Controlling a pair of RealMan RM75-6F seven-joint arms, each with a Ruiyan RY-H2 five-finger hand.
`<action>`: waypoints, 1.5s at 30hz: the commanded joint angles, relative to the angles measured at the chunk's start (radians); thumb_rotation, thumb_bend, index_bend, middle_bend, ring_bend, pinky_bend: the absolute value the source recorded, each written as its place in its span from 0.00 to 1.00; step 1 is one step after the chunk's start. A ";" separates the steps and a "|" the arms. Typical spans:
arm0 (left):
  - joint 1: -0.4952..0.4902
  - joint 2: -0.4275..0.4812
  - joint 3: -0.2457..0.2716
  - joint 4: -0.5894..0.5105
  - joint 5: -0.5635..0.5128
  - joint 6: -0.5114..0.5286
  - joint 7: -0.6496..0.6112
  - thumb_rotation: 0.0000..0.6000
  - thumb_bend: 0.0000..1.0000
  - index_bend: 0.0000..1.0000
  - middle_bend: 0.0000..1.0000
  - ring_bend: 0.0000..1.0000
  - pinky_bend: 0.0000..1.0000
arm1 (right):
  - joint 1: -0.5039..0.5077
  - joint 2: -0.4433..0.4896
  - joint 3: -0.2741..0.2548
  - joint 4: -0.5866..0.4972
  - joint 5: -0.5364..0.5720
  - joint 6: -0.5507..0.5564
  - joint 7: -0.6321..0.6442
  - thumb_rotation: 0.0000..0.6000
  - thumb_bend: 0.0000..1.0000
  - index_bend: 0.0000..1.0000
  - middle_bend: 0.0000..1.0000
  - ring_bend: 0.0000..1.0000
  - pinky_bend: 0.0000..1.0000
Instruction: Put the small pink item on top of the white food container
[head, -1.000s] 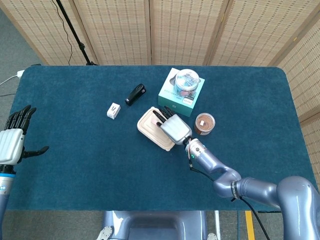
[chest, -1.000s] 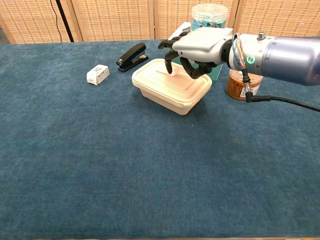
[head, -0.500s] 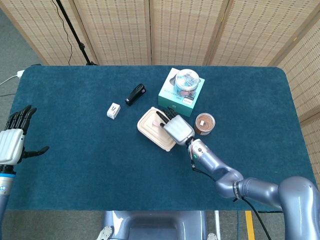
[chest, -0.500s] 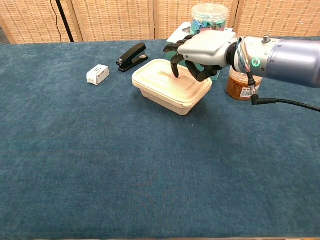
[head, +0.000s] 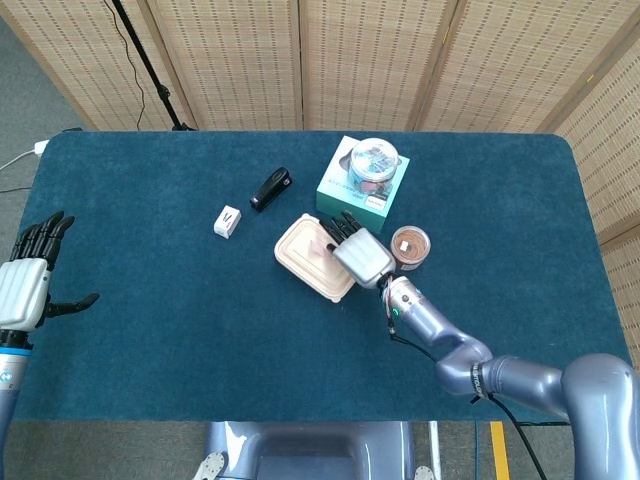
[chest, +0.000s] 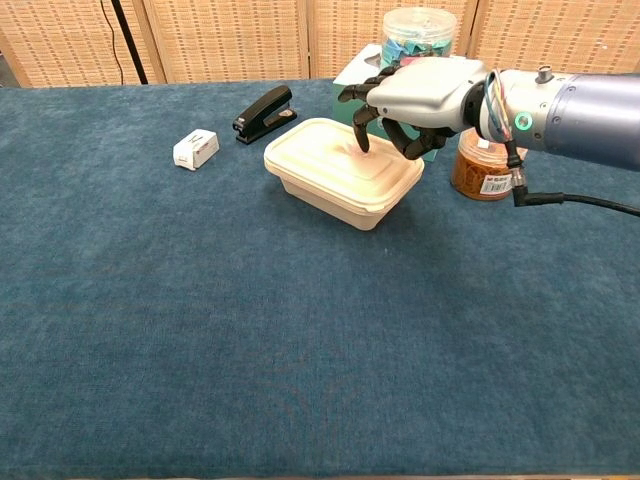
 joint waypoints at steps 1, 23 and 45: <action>0.001 0.000 0.001 -0.001 0.002 0.000 -0.001 1.00 0.00 0.00 0.00 0.00 0.00 | -0.005 0.006 -0.004 -0.005 0.003 0.002 -0.006 1.00 1.00 0.36 0.00 0.00 0.00; 0.006 0.003 0.001 -0.002 0.011 0.000 -0.006 1.00 0.00 0.00 0.00 0.00 0.00 | -0.028 0.038 -0.003 -0.052 -0.011 0.037 -0.004 1.00 1.00 0.36 0.00 0.00 0.00; 0.007 0.004 0.000 -0.002 0.013 -0.004 -0.009 1.00 0.00 0.00 0.00 0.00 0.00 | -0.016 0.000 0.023 -0.024 -0.031 0.055 0.028 1.00 1.00 0.36 0.00 0.00 0.00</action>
